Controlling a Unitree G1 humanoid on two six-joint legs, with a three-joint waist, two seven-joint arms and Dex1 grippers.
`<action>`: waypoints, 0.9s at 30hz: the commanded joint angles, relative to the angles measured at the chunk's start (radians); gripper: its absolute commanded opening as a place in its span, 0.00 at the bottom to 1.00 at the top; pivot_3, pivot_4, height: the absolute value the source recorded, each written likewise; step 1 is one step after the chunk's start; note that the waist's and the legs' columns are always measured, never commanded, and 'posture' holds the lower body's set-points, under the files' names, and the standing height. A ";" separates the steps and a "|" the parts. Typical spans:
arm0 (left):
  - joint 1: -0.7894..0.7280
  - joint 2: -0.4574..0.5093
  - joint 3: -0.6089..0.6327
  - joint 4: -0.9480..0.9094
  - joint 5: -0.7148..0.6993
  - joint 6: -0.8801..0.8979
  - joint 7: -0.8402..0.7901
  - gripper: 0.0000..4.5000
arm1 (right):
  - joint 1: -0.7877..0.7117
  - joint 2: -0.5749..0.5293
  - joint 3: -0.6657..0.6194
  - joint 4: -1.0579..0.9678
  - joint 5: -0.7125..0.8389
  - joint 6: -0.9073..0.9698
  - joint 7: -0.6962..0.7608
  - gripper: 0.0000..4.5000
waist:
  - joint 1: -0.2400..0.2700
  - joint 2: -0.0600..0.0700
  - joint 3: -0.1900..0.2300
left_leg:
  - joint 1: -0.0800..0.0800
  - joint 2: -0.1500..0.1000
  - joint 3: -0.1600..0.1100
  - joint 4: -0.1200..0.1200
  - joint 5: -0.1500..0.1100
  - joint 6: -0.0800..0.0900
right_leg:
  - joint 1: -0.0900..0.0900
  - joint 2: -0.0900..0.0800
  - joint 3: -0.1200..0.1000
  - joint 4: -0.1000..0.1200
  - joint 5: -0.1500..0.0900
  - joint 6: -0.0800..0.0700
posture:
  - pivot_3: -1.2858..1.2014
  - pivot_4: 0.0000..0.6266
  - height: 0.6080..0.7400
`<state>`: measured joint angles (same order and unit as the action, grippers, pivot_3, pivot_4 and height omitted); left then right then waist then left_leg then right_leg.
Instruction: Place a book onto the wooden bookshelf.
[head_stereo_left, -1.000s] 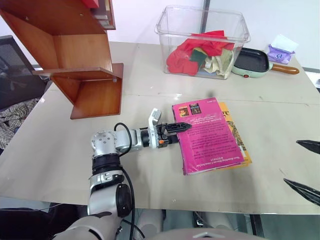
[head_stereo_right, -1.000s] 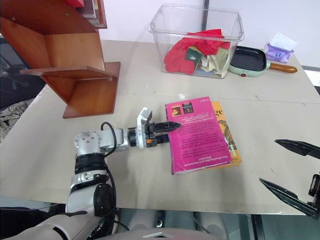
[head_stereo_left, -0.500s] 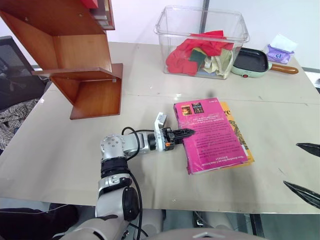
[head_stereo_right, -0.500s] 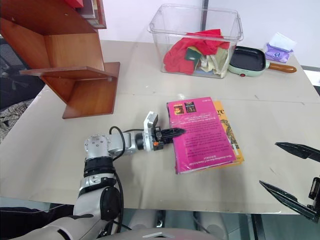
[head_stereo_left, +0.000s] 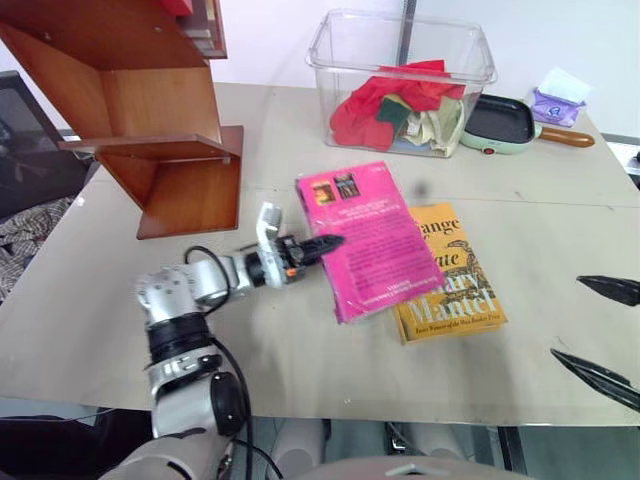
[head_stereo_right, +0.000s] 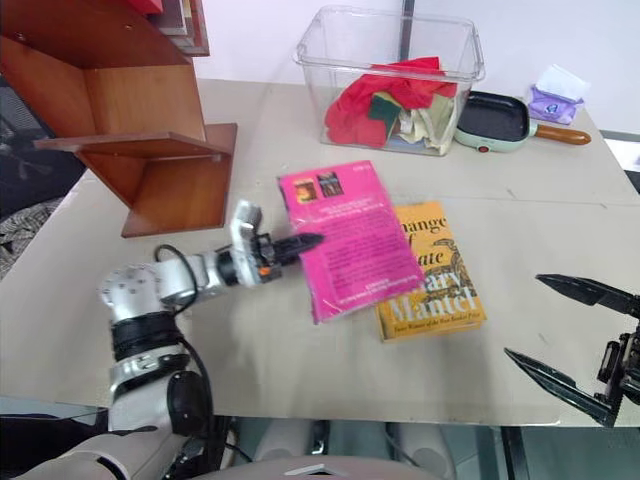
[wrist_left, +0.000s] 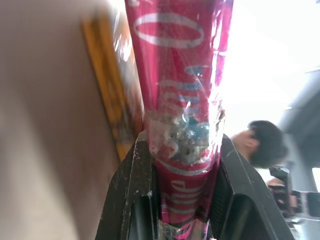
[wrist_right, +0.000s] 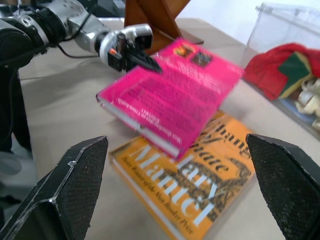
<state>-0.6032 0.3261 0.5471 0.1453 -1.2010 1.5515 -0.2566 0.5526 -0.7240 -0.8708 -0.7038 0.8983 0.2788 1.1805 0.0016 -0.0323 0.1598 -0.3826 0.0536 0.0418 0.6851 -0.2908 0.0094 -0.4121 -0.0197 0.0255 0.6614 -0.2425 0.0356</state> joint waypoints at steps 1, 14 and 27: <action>-0.095 0.108 -0.054 -0.207 0.021 -0.139 -0.092 0.13 | -0.089 -0.021 0.030 0.027 0.047 0.000 -0.055 1.00 | 0.001 -0.001 0.001 | 0.000 0.000 0.000 0.000 0.000 0.000 | 0.000 0.000 0.000 0.000 0.000 0.000 | 0.52 0.24 0.80; -0.302 0.568 -0.698 -0.476 0.957 -1.036 -0.404 0.13 | -0.359 -0.052 0.225 0.114 0.031 0.017 -0.122 1.00 | 0.013 0.001 0.002 | 0.000 0.000 0.003 -0.001 0.000 0.000 | 0.000 0.000 0.002 -0.003 0.000 0.001 | 0.52 0.24 0.80; -0.729 0.898 -0.853 -0.160 1.347 -1.209 -0.985 0.13 | -0.522 -0.024 0.340 0.260 -0.073 -0.084 -0.074 1.00 | 0.008 0.004 0.005 | -0.004 0.000 0.004 -0.002 0.000 0.000 | -0.005 0.002 0.003 -0.004 0.001 0.003 | 0.52 0.24 0.80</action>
<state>-1.2997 1.1674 -0.2957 -0.0556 0.0734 0.3294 -1.1470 0.0511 -0.7524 -0.5377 -0.4451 0.8375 0.2309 1.0970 0.0099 -0.0284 0.1645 -0.3867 0.0541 0.0460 0.6836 -0.2910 0.0096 -0.4180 -0.0172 0.0283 0.6584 -0.2417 0.0391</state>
